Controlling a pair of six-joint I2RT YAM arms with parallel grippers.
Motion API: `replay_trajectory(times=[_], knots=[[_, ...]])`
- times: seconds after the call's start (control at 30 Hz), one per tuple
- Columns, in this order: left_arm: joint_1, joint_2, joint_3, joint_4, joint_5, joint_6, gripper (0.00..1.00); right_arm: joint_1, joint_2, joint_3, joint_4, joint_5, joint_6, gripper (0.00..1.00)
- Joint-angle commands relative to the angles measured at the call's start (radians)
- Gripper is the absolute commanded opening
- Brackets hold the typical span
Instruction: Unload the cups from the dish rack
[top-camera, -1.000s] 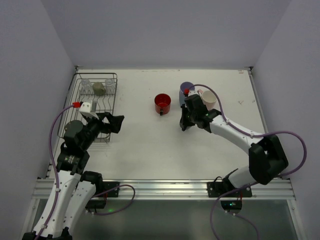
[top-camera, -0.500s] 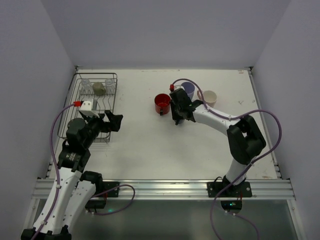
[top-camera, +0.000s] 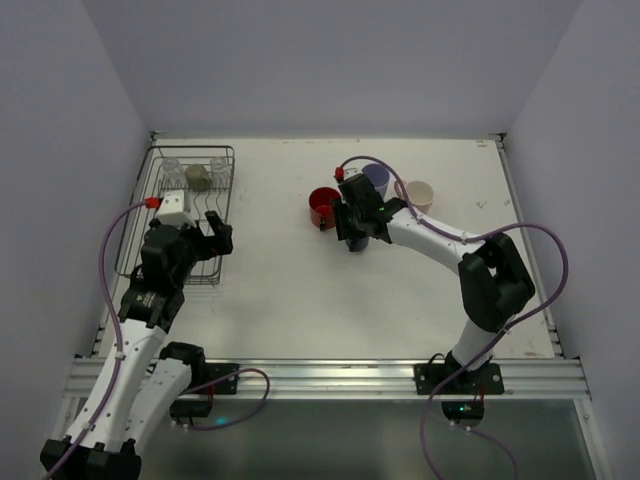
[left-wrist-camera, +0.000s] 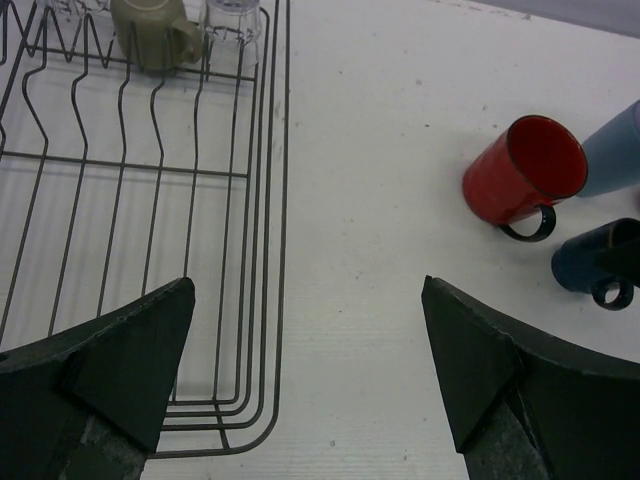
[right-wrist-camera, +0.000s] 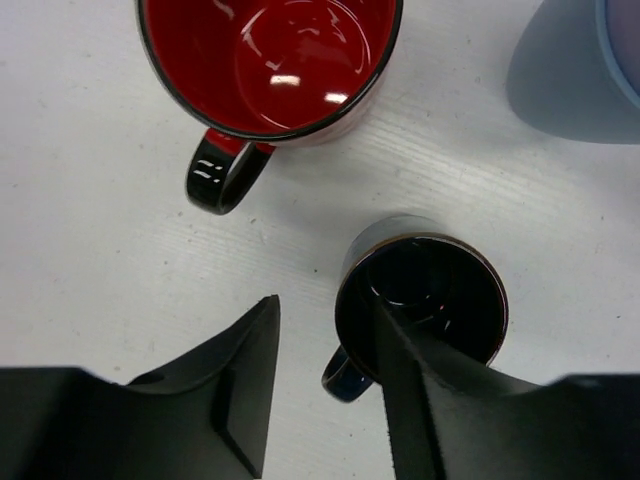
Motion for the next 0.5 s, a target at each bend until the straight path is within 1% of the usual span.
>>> replay_trajectory(times=[0.0,0.03,0.1,0.13,0.2,0.23,0.3,0.33,0.4,0.43,0.47], knots=[[-0.002,0.061,0.086,-0.008,-0.068,-0.011,1.00,0.005,-0.138,0.010,0.007,-0.045,-0.023,0.48],[-0.002,0.092,0.103,-0.008,-0.075,-0.023,1.00,0.005,-0.160,0.004,0.010,-0.053,-0.023,0.51],[-0.002,0.127,0.159,0.006,-0.104,-0.033,1.00,0.008,-0.210,-0.026,0.025,-0.088,-0.009,0.52],[-0.002,0.178,0.181,0.013,-0.116,-0.043,1.00,0.008,-0.268,-0.040,0.035,-0.102,-0.005,0.53],[-0.001,0.238,0.251,0.020,-0.133,-0.057,0.98,0.011,-0.325,-0.097,0.068,-0.124,0.012,0.54],[0.002,0.303,0.274,0.026,-0.136,-0.065,0.97,0.013,-0.385,-0.115,0.081,-0.137,0.015,0.54],[0.013,0.374,0.342,0.041,-0.156,-0.073,0.96,0.014,-0.444,-0.183,0.128,-0.148,0.029,0.54],[0.019,0.444,0.365,0.046,-0.162,-0.079,0.95,0.014,-0.471,-0.203,0.142,-0.159,0.032,0.54],[0.036,0.512,0.431,0.072,-0.173,-0.082,0.91,0.014,-0.543,-0.250,0.173,-0.183,0.050,0.53],[0.039,0.582,0.454,0.085,-0.188,-0.082,0.89,0.017,-0.565,-0.284,0.183,-0.211,0.058,0.52],[0.044,0.620,0.500,0.089,-0.209,-0.083,0.84,0.017,-0.609,-0.299,0.211,-0.235,0.063,0.52]])
